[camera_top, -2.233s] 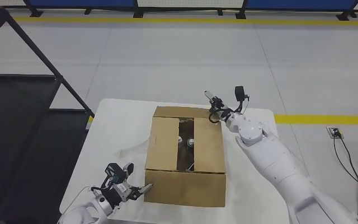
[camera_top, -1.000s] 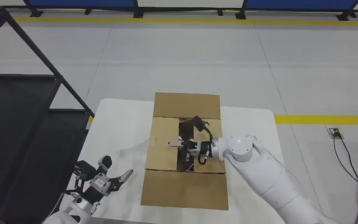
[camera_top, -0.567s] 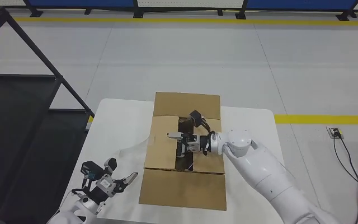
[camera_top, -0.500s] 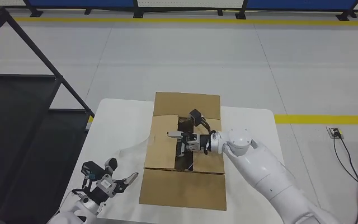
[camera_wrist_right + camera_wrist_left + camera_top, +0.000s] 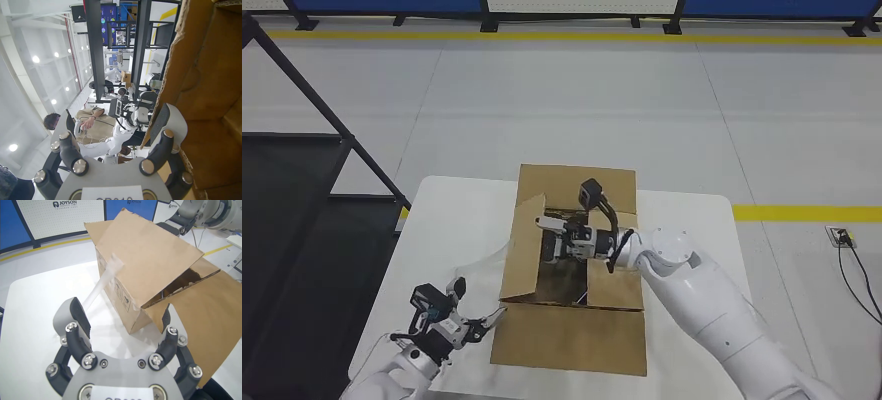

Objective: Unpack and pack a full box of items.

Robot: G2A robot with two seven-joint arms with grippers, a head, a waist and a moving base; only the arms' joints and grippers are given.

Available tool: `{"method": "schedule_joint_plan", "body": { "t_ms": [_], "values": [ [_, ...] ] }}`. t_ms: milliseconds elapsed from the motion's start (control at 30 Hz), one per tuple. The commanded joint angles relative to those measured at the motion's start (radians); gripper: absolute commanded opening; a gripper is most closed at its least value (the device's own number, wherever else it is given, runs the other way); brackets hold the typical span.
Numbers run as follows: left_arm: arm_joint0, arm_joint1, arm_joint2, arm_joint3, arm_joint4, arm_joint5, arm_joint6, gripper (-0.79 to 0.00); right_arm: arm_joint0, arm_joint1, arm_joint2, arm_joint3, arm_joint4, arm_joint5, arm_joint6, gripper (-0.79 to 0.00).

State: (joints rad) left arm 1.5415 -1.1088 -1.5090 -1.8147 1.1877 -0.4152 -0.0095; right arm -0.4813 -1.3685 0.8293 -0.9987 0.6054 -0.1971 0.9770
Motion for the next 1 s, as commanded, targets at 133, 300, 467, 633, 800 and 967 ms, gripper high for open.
{"method": "schedule_joint_plan", "body": {
  "t_ms": [133, 300, 467, 633, 800, 967],
  "values": [
    [-0.052, -0.01, 0.065, 0.008, 0.015, 0.055, -0.029, 0.0, 0.017, -0.02, -0.013, 0.015, 0.014, -0.016, -0.004, 0.0],
    [-0.096, -0.021, 0.115, 0.017, -0.01, 0.118, -0.046, 0.0, 0.04, -0.04, -0.034, 0.045, 0.015, -0.03, 0.003, 0.0],
    [-0.117, -0.034, 0.148, 0.014, -0.053, 0.199, -0.03, 0.0, 0.058, -0.059, -0.051, 0.082, 0.015, -0.043, 0.018, 0.0],
    [-0.109, -0.04, 0.148, 0.0, -0.108, 0.222, -0.015, 0.0, 0.068, -0.07, -0.054, 0.112, 0.011, -0.063, 0.04, 0.0],
    [-0.08, -0.038, 0.11, -0.019, -0.171, 0.2, -0.016, 0.0, 0.074, -0.075, -0.045, 0.131, 0.001, -0.077, 0.059, 0.0],
    [-0.06, -0.038, 0.074, -0.028, -0.214, 0.196, -0.009, 0.0, 0.071, -0.069, -0.01, 0.138, 0.007, -0.098, 0.082, 0.0]
  ]
}}
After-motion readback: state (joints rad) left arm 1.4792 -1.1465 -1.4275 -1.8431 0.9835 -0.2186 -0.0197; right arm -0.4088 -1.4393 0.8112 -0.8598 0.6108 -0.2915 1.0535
